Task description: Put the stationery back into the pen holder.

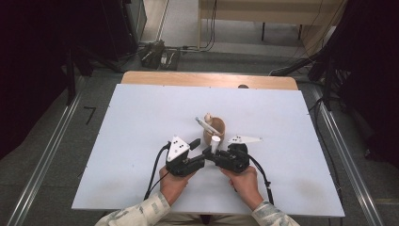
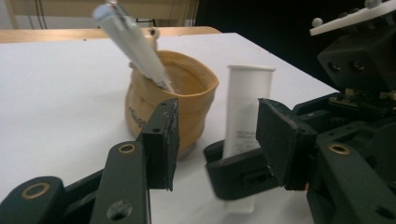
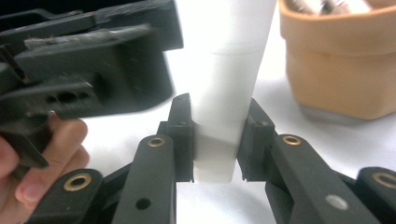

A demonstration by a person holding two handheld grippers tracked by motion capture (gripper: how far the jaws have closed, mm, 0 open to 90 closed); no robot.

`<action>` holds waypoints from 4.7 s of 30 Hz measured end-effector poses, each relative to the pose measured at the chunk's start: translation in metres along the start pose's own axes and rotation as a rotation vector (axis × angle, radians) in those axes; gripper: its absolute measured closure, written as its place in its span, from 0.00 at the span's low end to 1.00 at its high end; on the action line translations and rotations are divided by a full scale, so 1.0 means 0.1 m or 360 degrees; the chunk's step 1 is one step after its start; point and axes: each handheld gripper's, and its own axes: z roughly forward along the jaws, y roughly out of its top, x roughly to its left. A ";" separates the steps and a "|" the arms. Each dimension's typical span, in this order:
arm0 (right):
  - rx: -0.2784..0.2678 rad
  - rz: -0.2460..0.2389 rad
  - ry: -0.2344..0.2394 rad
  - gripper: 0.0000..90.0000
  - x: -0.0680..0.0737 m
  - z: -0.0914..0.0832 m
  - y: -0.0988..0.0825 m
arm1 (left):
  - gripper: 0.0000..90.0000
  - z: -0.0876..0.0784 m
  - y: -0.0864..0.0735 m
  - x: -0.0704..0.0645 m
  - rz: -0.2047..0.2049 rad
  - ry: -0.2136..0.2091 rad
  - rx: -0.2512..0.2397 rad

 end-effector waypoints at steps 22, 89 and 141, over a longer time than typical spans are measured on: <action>-0.0164 -0.0185 -0.0169 0.76 -0.08 -0.23 0.32 | 0.46 -0.15 -0.08 0.30 0.0001 0.0118 0.0155; -0.0209 -0.0264 -0.0487 0.42 -0.39 -0.15 0.59 | 0.30 -0.34 -0.11 0.67 0.0018 0.0363 0.0200; -0.0112 -0.0214 -0.0592 0.17 -0.63 -0.66 0.28 | 0.08 -0.55 -0.10 1.01 -0.0079 0.0635 0.0181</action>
